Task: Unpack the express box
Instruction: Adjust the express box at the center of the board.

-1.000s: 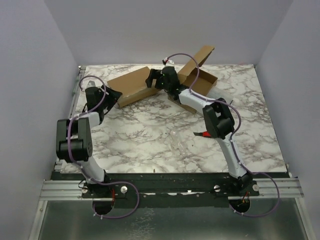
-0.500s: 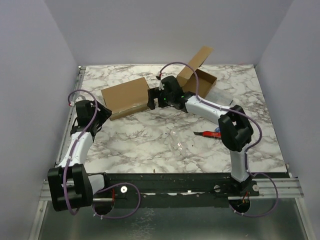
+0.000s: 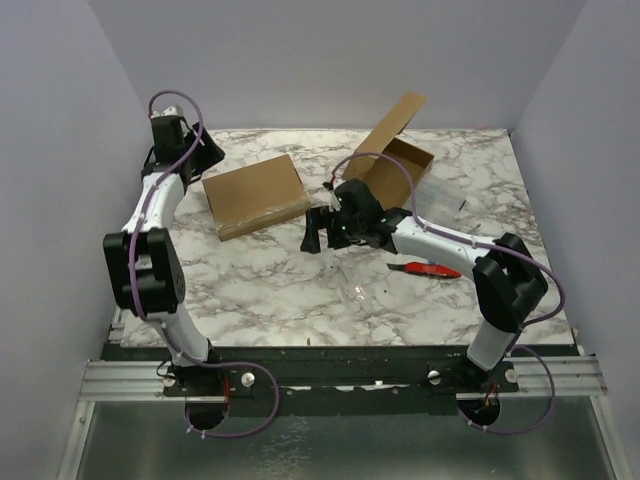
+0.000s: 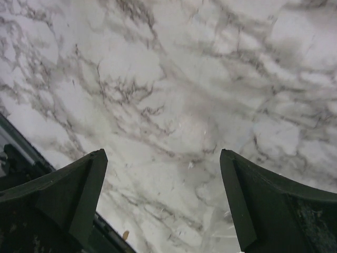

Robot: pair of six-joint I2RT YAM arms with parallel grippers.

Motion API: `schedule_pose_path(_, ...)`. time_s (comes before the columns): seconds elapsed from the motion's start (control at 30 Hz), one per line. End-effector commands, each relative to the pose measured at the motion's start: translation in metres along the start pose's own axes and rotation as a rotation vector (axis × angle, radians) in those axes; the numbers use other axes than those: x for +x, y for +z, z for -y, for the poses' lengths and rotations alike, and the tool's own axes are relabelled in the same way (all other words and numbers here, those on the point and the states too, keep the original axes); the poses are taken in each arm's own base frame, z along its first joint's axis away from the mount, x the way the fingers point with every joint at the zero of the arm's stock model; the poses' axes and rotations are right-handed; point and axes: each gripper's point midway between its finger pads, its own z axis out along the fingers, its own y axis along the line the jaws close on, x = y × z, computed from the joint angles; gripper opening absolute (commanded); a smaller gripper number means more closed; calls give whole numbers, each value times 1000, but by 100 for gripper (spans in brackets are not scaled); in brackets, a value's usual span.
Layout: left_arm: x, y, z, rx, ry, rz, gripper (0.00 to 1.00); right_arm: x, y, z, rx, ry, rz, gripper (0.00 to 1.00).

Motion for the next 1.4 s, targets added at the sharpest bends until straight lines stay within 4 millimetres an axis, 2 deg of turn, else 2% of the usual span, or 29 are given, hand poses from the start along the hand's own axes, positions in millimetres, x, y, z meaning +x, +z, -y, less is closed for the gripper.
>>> schedule_pose_path(0.0,7,64,3,36,49,-111,63,24,-16,-17,-99,123,-36,100)
schedule_pose_path(0.1,13,103,3,73,56,-168,61,31,-15,-24,-145,197,-48,100)
schedule_pose_path(0.17,20,117,-3,63,76,-186,60,35,-14,-29,-173,230,-58,100)
schedule_pose_path(0.23,34,119,-5,65,60,-221,57,37,-11,-29,-176,247,-70,100)
schedule_pose_path(0.33,58,107,-10,43,24,-267,56,40,-4,-26,-156,262,-89,100)
schedule_pose_path(0.43,86,77,-15,6,-7,-312,56,43,6,-20,-122,277,-111,100)
schedule_pose_path(0.6,135,10,-14,14,-118,-371,56,53,15,-6,-68,274,-130,100)
schedule_pose_path(0.67,161,-19,-15,38,-134,-404,56,60,16,1,-42,264,-143,100)
schedule_pose_path(0.7,162,-31,-10,61,-132,-397,56,62,15,4,-28,260,-147,100)
schedule_pose_path(0.77,187,-57,-13,79,-146,-427,57,68,11,10,-4,252,-154,100)
schedule_pose_path(0.83,199,-77,-10,115,-141,-434,58,71,4,15,16,243,-147,100)
schedule_pose_path(0.93,202,-95,-14,105,-105,-400,61,73,-5,20,23,241,-137,100)
schedule_pose_path(1.03,188,-100,-12,104,-69,-348,64,73,-10,24,29,241,-133,100)
schedule_pose_path(1.2,165,-85,-14,70,-9,-319,65,66,-8,17,-8,244,-121,100)
schedule_pose_path(1.3,166,-72,-16,66,3,-349,64,59,-4,13,-24,248,-112,99)
schedule_pose_path(1.37,175,-64,-21,55,-2,-389,63,55,-5,16,-3,245,-100,99)
